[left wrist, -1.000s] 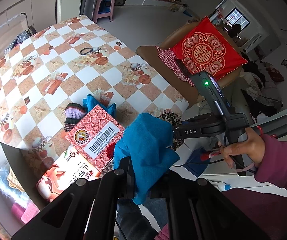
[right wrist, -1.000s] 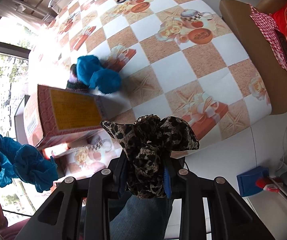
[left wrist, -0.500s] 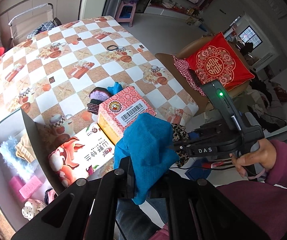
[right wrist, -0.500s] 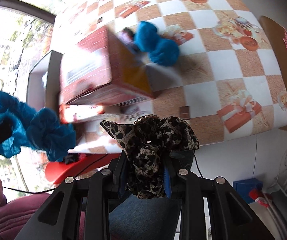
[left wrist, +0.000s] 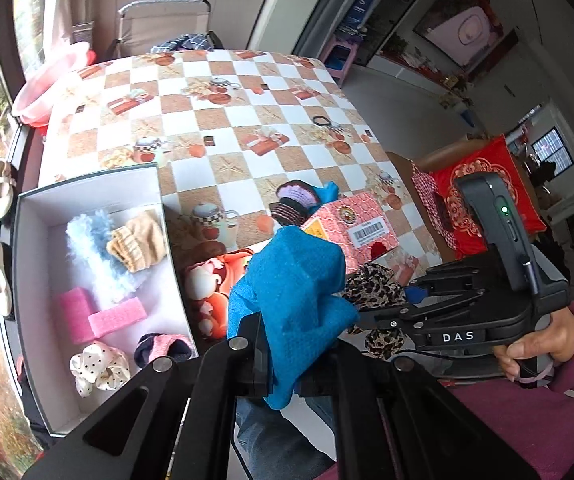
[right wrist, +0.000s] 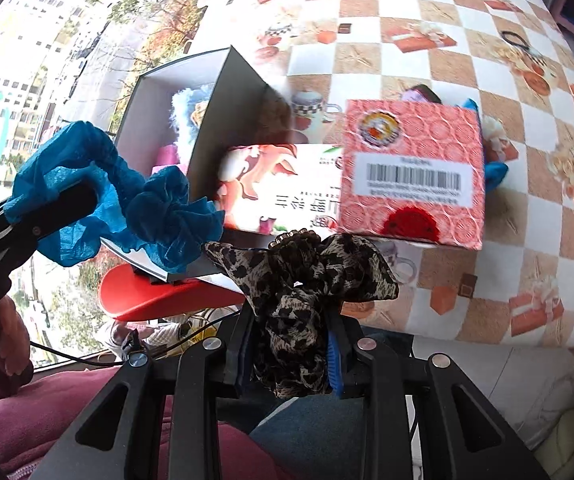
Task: Organize soft objects
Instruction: 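Carry the blue cloth with the left tool while the right tool carries the scrunchie over the box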
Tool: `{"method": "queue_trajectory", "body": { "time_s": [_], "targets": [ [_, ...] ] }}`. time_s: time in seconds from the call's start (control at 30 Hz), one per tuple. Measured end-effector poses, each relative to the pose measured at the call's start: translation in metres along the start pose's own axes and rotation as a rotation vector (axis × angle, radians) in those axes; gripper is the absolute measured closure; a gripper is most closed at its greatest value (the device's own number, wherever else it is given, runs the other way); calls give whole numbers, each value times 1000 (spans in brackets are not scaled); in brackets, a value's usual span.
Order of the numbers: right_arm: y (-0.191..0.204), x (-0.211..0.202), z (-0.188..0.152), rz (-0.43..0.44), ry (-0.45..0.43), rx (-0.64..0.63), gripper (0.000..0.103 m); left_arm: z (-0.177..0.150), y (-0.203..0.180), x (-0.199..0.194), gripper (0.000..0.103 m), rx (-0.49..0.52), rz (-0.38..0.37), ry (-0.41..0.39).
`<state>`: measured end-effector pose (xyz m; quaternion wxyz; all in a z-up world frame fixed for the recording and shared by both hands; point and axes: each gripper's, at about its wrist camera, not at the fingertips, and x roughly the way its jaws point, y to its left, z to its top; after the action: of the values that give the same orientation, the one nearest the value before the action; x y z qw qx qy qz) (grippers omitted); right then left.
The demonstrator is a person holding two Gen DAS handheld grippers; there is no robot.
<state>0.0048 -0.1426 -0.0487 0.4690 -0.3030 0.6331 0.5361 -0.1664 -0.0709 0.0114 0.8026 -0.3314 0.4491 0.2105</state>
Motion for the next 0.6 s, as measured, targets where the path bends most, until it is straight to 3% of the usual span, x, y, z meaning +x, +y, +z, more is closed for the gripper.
{"method": "queue_trajectory", "body": {
  "time_s": [0.37,0.6],
  "targets": [
    [78,17,52,8,43,-230,72,-19,63,-25,97,-204,108,-74],
    [124,29,83,5,50,-353,72,-31,105,-31,97,-336,216,-90]
  ]
}}
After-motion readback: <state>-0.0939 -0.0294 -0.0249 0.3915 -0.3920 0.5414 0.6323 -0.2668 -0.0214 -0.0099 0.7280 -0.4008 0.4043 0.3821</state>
